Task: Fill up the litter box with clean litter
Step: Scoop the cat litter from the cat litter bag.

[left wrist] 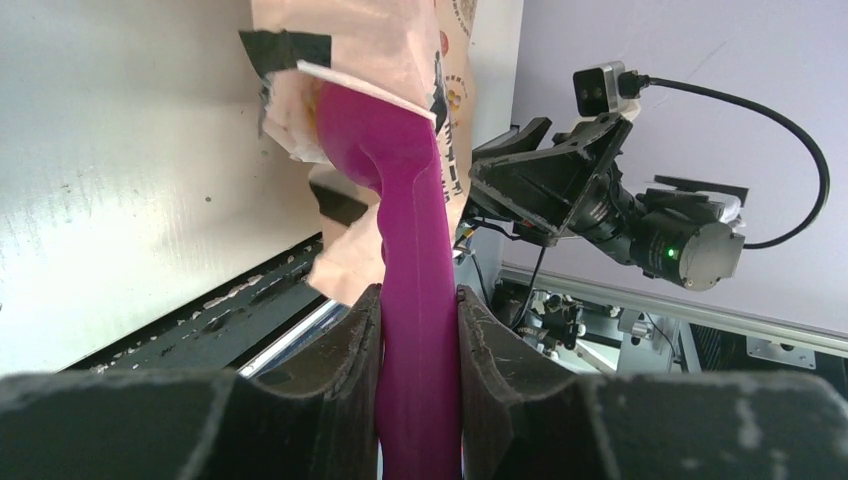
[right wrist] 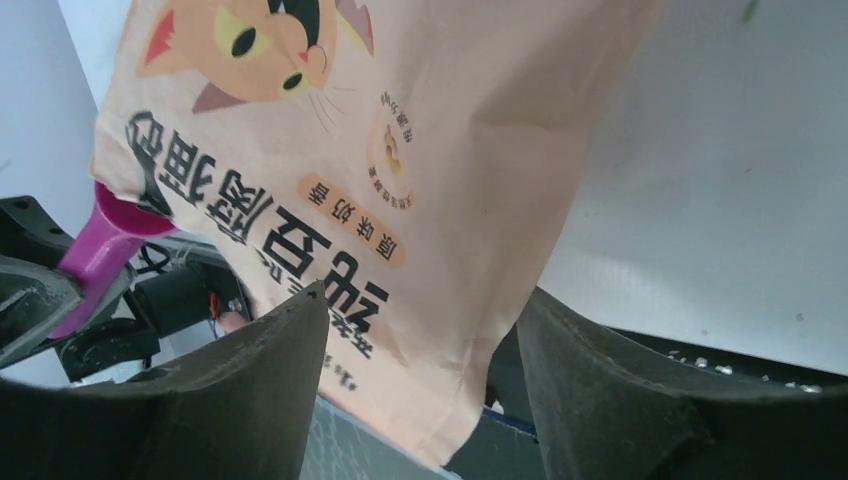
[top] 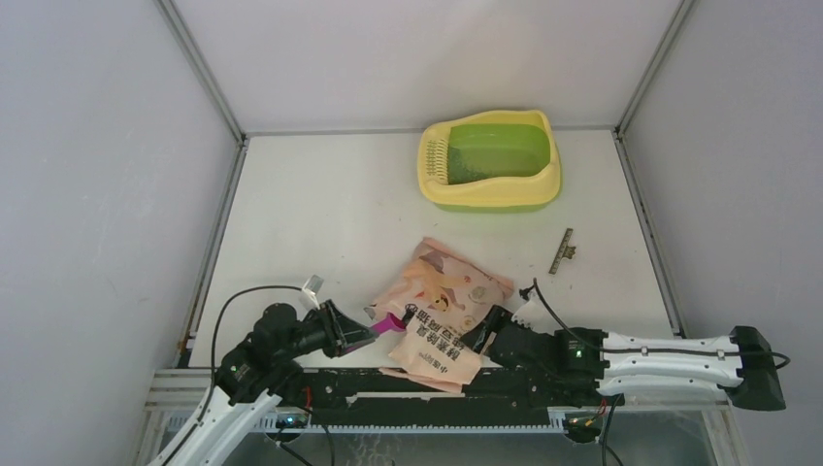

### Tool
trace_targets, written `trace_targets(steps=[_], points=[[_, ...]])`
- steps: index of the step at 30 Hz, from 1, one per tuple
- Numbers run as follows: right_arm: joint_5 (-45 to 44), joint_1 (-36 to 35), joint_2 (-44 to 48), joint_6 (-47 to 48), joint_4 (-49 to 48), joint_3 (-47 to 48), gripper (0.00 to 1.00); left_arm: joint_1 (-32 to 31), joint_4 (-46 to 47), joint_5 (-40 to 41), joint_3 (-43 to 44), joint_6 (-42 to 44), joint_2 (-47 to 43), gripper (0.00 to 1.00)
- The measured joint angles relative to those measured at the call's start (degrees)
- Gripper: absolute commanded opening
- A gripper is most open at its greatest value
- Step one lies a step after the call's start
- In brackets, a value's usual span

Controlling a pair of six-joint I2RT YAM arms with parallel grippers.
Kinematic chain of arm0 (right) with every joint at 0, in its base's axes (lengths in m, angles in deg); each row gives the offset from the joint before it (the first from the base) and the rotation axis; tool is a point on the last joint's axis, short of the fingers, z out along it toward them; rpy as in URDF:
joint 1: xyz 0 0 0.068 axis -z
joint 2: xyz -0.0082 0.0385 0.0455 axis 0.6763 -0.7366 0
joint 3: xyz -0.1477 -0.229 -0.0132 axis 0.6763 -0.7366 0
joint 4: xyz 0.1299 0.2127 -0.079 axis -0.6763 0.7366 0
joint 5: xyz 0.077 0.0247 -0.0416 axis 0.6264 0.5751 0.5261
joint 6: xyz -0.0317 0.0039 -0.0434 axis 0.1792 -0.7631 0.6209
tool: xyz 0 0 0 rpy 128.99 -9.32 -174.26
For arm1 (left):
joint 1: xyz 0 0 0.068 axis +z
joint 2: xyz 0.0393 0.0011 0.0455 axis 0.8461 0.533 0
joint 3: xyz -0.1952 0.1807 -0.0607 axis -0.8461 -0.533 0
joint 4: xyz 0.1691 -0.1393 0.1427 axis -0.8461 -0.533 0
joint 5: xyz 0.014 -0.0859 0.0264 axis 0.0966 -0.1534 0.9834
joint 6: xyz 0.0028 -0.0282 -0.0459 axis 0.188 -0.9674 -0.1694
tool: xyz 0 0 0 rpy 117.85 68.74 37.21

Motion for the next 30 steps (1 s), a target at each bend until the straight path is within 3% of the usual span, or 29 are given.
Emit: trace_targets(steps=[5, 9, 19, 20, 23, 24, 27, 30], points=[[-2.34, -5.29, -2.62, -4.26, -2.64, -0.15, 0.16, -1.97, 0.13, 1.95, 0.0, -0.37, 0.0, 0.07], [-4.63, -8.26, -0.15, -7.89, -2.95, -0.15, 0.01, -3.72, 0.66, 2.6, -0.74, -0.55, -0.09, 0.07], [-4.81, -4.7, 6.36, -8.74, 5.95, 0.72, 0.0, -5.64, 9.2, 5.44, -4.35, -1.86, 0.04, 0.06], [-4.66, -4.0, 6.58, -8.52, 6.67, 0.81, 0.06, -5.64, 10.03, 5.77, -4.48, -1.97, 0.48, 0.06], [-4.37, -2.1, 6.58, -7.19, 8.17, 1.07, 0.44, -5.84, 12.59, 7.06, -4.92, -2.93, 4.35, 0.06], [-4.31, -1.75, 6.43, -6.32, 8.39, 1.09, 0.52, -5.9, 13.73, 7.43, -5.14, -3.39, 5.95, 0.06], [-4.44, -1.44, 5.05, -4.07, 7.91, 1.11, 0.55, -6.01, 16.79, 8.28, -5.44, -4.35, 10.95, 0.06], [-4.52, -1.4, 2.16, -2.32, 6.21, 1.2, 0.48, -6.19, 20.2, 8.44, -5.44, -4.85, 17.29, 0.06]])
